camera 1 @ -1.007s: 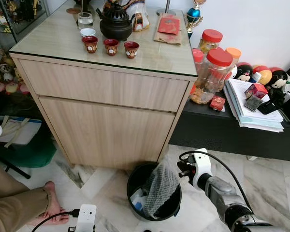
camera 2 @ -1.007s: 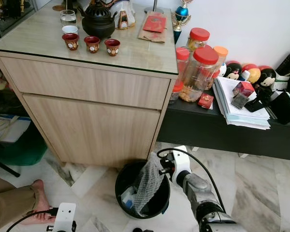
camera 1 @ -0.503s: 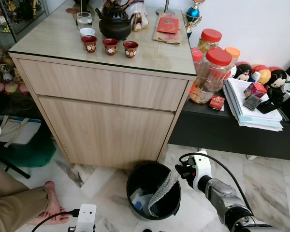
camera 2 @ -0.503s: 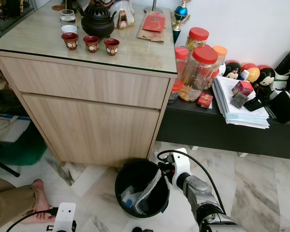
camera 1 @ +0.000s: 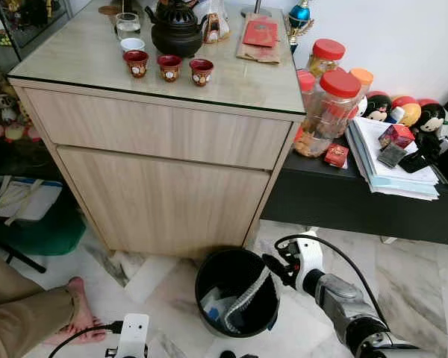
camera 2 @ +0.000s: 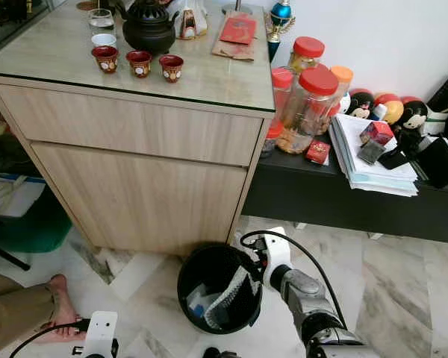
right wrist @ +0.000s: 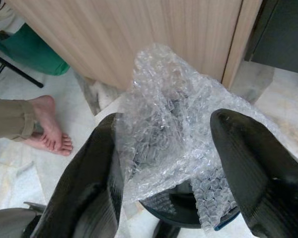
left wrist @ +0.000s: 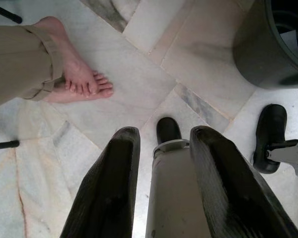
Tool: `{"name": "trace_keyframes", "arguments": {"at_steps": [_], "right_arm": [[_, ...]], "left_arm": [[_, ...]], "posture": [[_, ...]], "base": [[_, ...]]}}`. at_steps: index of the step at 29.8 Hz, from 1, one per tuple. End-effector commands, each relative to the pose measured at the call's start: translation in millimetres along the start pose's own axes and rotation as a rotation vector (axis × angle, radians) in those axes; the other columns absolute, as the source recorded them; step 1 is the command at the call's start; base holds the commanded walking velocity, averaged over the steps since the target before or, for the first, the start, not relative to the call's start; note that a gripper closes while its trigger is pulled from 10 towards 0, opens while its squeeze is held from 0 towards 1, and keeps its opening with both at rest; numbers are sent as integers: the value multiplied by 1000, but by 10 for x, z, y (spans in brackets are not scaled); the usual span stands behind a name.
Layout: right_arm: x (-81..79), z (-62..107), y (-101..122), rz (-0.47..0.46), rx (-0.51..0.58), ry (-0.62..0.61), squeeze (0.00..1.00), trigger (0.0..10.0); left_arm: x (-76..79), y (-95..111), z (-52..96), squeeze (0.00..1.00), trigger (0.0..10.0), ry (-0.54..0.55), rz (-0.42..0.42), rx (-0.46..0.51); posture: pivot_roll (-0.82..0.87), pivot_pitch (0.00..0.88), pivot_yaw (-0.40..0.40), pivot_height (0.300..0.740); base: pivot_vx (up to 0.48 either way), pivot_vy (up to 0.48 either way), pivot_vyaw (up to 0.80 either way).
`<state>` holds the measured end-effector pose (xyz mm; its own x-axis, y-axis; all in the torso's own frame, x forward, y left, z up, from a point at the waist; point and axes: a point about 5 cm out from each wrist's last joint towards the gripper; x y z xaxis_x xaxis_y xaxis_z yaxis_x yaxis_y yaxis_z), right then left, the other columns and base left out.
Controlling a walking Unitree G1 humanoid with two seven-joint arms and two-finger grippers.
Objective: Picking trash to rubbish bin
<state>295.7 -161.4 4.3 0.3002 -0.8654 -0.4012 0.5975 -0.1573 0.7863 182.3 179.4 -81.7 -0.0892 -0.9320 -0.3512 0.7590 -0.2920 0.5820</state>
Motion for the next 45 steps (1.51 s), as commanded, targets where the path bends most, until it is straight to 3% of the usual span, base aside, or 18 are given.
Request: {"name": "trace_keyframes", "arguments": {"at_steps": [1,12,13,14,20,30,38,45], "right_arm": [[13,10,-6,-7,-5,1,1000,10000],[-7,2,-11,-17,-3,18,1000,10000],[2,4,-30,10,-22,2,294,10000],[18,8,-43,18,-32,-23,0,10000],[9,-1,-100,-76,-90,-12,0,10000],[-75,-44,-142,-131,-178,36,0,10000],[-106,-68,-133,-169,-208,32,0,10000],[-130,-95,-155,-135,-285,-19,0,10000]], "left_arm": [[142,-197,69,0,10000,-49,10,-79],[164,-175,68,0,10000,-54,13,-74],[162,-177,68,0,10000,-52,13,-75],[162,-177,69,0,10000,-51,12,-76],[159,-186,70,0,10000,-49,10,-80],[179,-176,71,0,10000,-55,12,-79],[205,-186,78,0,10000,-69,15,-88],[219,-201,86,0,10000,-70,15,-91]], "posture": [[89,170,-179,740],[87,169,-181,740],[87,168,-182,740],[88,169,-184,740],[88,170,-187,740],[88,167,-187,740],[93,168,-191,740],[91,168,-195,740]], "base": [[0,0,0],[0,0,0],[0,0,0],[0,0,0],[0,0,0],[0,0,0],[0,0,0],[0,0,0]]}}
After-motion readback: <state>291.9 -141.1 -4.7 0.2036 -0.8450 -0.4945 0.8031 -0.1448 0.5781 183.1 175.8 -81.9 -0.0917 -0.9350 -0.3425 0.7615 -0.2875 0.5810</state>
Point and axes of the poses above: a point about 5 cm out from each wrist's last joint towards the gripper, its own z axis pointing back from the gripper into the wrist, its own y axis along the axis of the wrist's last joint, x = y × z, and after that the axes turned 11 degrees about -z, right-handed
